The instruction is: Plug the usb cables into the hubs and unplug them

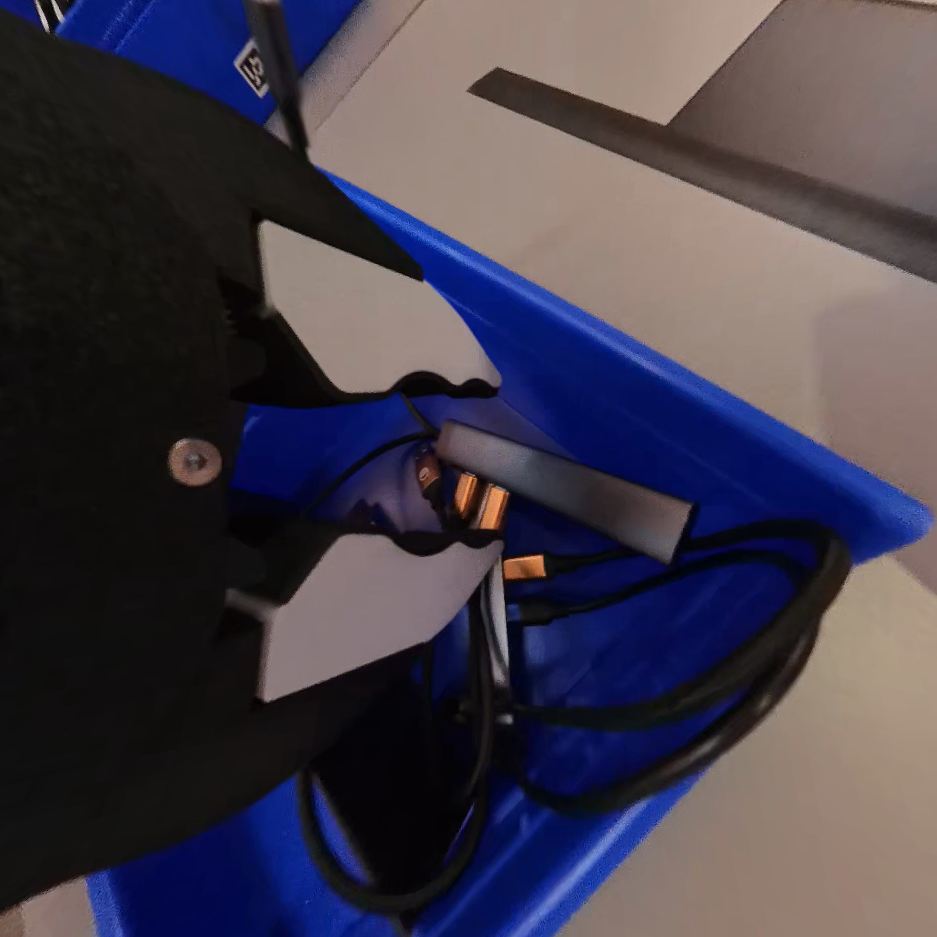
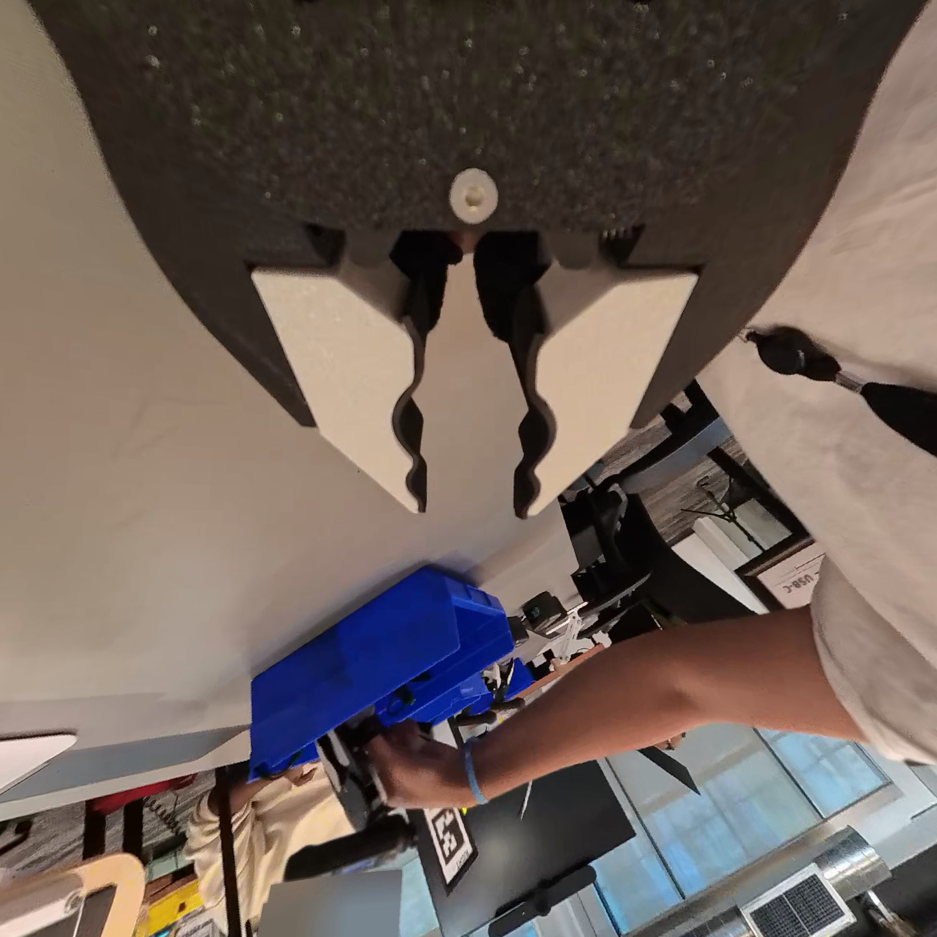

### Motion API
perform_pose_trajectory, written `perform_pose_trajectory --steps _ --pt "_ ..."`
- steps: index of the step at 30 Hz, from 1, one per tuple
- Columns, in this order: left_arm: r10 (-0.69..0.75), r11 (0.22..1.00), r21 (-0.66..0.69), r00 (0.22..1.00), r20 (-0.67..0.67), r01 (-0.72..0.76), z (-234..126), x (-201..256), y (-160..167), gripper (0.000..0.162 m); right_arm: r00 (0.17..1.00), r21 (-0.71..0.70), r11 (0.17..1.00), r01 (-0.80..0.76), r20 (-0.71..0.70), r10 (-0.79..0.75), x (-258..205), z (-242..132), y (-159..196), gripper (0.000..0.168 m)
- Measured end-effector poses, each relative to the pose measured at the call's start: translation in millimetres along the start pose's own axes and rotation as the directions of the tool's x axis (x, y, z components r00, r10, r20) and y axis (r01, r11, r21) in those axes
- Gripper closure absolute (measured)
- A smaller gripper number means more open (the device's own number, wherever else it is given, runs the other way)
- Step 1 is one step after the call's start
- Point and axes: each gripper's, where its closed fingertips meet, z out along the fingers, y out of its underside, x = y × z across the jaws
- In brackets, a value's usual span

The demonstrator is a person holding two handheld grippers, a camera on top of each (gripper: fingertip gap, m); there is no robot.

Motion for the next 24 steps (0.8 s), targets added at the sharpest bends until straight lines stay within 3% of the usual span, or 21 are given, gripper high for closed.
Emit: perform_pose_trajectory --steps 5,7,12,15,19,22,24 --pt "0.052 0.998 -0.04 0.999 -0.008 -0.052 30 4 4 0.117 0.999 -0.032 0.999 -0.024 0.036 0.025 5 7 5 0.135" --pt "0.084 0.996 -0.039 0.996 0.039 -0.083 37 1 5 0.134 0.999 -0.05 0.998 -0.026 0.034 0.028 8 12 7 0.134" --pt "0.064 0.995 0.065 0.992 0.111 -0.071 12 -6 4 0.137 0.999 -0.096 0.995 -0.014 0.035 0.017 6 20 16 0.133" --pt "-0.048 0.973 0.229 0.993 0.104 0.023 -36 -18 -4 0.137 1.0 -0.132 0.991 0.018 0.026 -0.015 6 26 20 0.133" --pt "-0.161 0.887 0.452 0.979 0.125 0.088 -133 -39 -16 0.138 0.987 -0.19 0.972 0.141 -0.046 -0.152 12 38 15 0.133" --pt "-0.208 0.763 0.634 0.976 0.058 0.125 -219 -35 -32 0.137 0.935 -0.211 0.934 0.288 -0.148 -0.322 21 51 -7 0.133" --pt "-0.177 0.653 0.74 0.982 -0.061 0.164 -273 -9 -48 0.138 0.862 -0.22 0.891 0.396 -0.245 -0.444 31 59 -32 0.133"
